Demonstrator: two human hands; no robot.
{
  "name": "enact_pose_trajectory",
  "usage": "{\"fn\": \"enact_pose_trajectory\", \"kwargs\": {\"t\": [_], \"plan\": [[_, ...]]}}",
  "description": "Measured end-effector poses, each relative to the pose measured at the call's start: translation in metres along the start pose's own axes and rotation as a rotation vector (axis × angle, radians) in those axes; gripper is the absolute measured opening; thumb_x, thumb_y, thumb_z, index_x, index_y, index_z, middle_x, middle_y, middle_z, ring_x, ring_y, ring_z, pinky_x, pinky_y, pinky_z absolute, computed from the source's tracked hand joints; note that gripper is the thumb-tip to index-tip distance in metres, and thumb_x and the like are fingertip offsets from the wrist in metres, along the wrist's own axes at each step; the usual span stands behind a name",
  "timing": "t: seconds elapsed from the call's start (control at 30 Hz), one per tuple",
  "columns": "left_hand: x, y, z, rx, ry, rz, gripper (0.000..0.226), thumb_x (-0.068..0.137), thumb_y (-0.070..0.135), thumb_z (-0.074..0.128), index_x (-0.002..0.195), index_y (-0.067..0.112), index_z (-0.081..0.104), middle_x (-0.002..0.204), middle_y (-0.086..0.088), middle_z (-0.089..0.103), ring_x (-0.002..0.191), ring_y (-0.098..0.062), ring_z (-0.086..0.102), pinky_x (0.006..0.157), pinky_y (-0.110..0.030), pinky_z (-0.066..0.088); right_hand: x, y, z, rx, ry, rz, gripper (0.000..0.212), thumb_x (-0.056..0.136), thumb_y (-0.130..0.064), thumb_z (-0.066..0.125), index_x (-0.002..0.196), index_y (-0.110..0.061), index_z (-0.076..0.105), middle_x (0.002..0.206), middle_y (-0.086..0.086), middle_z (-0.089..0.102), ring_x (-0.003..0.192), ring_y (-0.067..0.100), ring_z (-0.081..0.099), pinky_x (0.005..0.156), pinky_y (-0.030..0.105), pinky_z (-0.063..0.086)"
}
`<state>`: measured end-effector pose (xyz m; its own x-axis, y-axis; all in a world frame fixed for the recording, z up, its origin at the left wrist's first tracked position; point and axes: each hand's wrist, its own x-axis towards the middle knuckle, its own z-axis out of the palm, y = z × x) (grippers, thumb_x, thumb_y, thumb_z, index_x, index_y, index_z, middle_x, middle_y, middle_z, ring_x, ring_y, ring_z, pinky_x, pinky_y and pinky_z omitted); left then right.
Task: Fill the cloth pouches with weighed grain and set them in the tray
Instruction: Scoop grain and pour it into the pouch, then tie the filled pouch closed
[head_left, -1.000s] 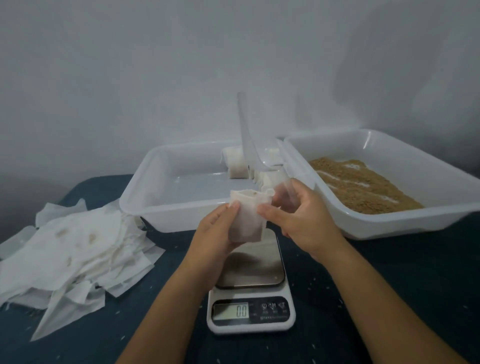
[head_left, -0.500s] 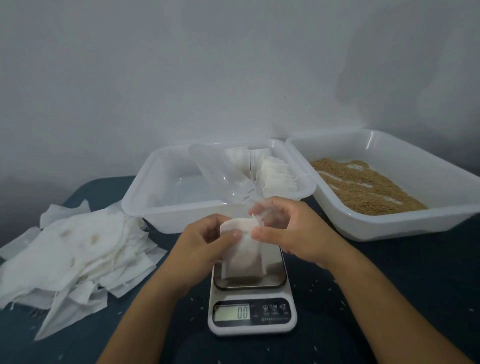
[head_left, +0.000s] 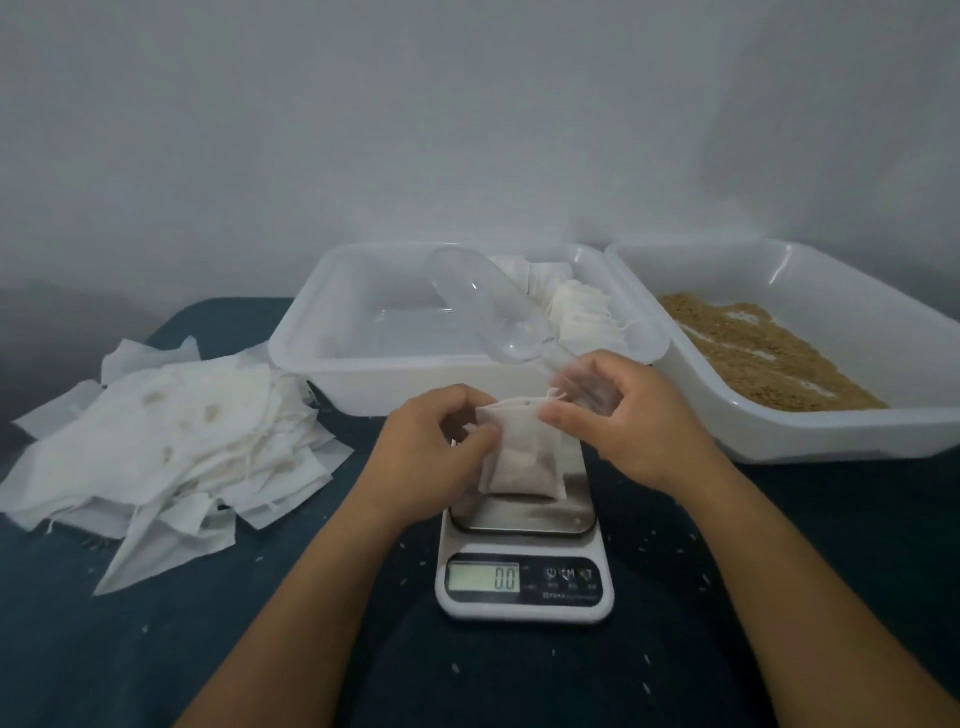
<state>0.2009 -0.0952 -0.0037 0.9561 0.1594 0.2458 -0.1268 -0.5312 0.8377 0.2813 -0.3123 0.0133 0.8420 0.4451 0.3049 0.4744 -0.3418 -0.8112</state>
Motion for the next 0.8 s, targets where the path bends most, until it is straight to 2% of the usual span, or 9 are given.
{"fn": "enact_pose_trajectory", "kwargs": {"t": [0.07, 0.13, 0.23, 0.33, 0.4, 0.47, 0.63, 0.7, 0.8], "plan": [[0.002, -0.006, -0.003, 0.054, 0.033, -0.022, 0.004, 0.092, 0.031, 0.072, 0.092, 0.034, 0.074, 0.079, 0.02, 0.07, 0.073, -0.002, 0.065, 0.074, -0.028, 0.056, -0.001, -0.004, 0.0, 0.035, 0.051, -0.003, 0.039, 0.073, -0.066, 0.077, 0.098, -0.037, 0.069, 0.104, -0.03, 0.072, 0.093, -0.008, 0.069, 0.066, 0.01, 0.053], [0.004, -0.011, -0.006, 0.134, 0.062, -0.051, 0.007, 0.093, 0.041, 0.069, 0.088, 0.039, 0.072, 0.078, 0.028, 0.067, 0.073, 0.003, 0.062, 0.07, -0.02, 0.047, -0.002, -0.008, 0.001, 0.058, 0.114, -0.008, 0.039, 0.073, -0.069, 0.072, 0.098, -0.04, 0.068, 0.104, -0.033, 0.07, 0.084, -0.012, 0.068, 0.061, 0.008, 0.05], [0.007, -0.017, -0.01, 0.196, 0.107, -0.113, 0.011, 0.095, 0.047, 0.064, 0.088, 0.043, 0.072, 0.081, 0.029, 0.069, 0.081, 0.01, 0.062, 0.071, -0.015, 0.044, -0.001, -0.009, 0.001, 0.049, 0.195, -0.026, 0.021, 0.085, -0.058, 0.072, 0.096, -0.042, 0.066, 0.101, -0.036, 0.068, 0.068, -0.013, 0.064, 0.06, 0.006, 0.047], [0.009, -0.022, -0.014, 0.237, 0.177, -0.148, 0.017, 0.096, 0.044, 0.063, 0.095, 0.036, 0.077, 0.085, 0.031, 0.066, 0.086, 0.008, 0.062, 0.075, -0.022, 0.044, 0.0, -0.009, 0.0, 0.09, 0.269, -0.044, 0.009, 0.092, -0.043, 0.074, 0.093, -0.037, 0.066, 0.097, -0.031, 0.07, 0.056, -0.006, 0.062, 0.051, 0.008, 0.045], [0.011, -0.023, -0.016, 0.24, 0.219, -0.175, 0.017, 0.097, 0.043, 0.062, 0.096, 0.033, 0.076, 0.086, 0.024, 0.067, 0.085, -0.003, 0.064, 0.08, -0.026, 0.043, 0.0, -0.009, -0.001, 0.093, 0.311, -0.053, 0.008, 0.094, -0.043, 0.073, 0.093, -0.039, 0.066, 0.098, -0.029, 0.071, 0.057, -0.006, 0.062, 0.051, 0.009, 0.045], [0.013, -0.025, -0.019, 0.183, 0.277, -0.216, 0.015, 0.098, 0.044, 0.062, 0.093, 0.033, 0.072, 0.088, 0.018, 0.069, 0.084, -0.004, 0.064, 0.08, -0.028, 0.045, 0.001, -0.009, -0.002, 0.096, 0.354, -0.051, 0.008, 0.094, -0.045, 0.072, 0.094, -0.041, 0.066, 0.1, -0.026, 0.072, 0.062, -0.008, 0.062, 0.055, 0.009, 0.047], [0.019, -0.029, -0.021, -0.131, 0.422, -0.358, 0.018, 0.095, 0.04, 0.066, 0.09, 0.026, 0.075, 0.082, 0.019, 0.07, 0.07, 0.01, 0.061, 0.064, -0.019, 0.041, 0.004, -0.005, -0.004, 0.163, 0.453, -0.015, 0.012, 0.094, -0.043, 0.073, 0.097, -0.031, 0.069, 0.096, -0.013, 0.075, 0.055, -0.004, 0.061, 0.046, 0.013, 0.045], [0.02, -0.03, -0.02, -0.169, 0.429, -0.376, 0.016, 0.095, 0.038, 0.068, 0.089, 0.024, 0.072, 0.078, 0.016, 0.065, 0.06, 0.007, 0.058, 0.056, -0.014, 0.041, 0.005, -0.004, -0.004, 0.169, 0.468, -0.003, 0.015, 0.094, -0.042, 0.073, 0.098, -0.027, 0.07, 0.095, -0.011, 0.075, 0.049, -0.001, 0.059, 0.043, 0.014, 0.044], [0.02, -0.032, -0.02, -0.171, 0.418, -0.359, 0.022, 0.095, 0.034, 0.07, 0.077, 0.022, 0.066, 0.06, 0.018, 0.058, 0.044, 0.008, 0.049, 0.042, -0.007, 0.036, 0.005, -0.003, -0.005, 0.171, 0.476, 0.011, 0.014, 0.093, -0.042, 0.073, 0.096, -0.029, 0.07, 0.093, -0.01, 0.074, 0.049, -0.001, 0.057, 0.042, 0.014, 0.044]]}}
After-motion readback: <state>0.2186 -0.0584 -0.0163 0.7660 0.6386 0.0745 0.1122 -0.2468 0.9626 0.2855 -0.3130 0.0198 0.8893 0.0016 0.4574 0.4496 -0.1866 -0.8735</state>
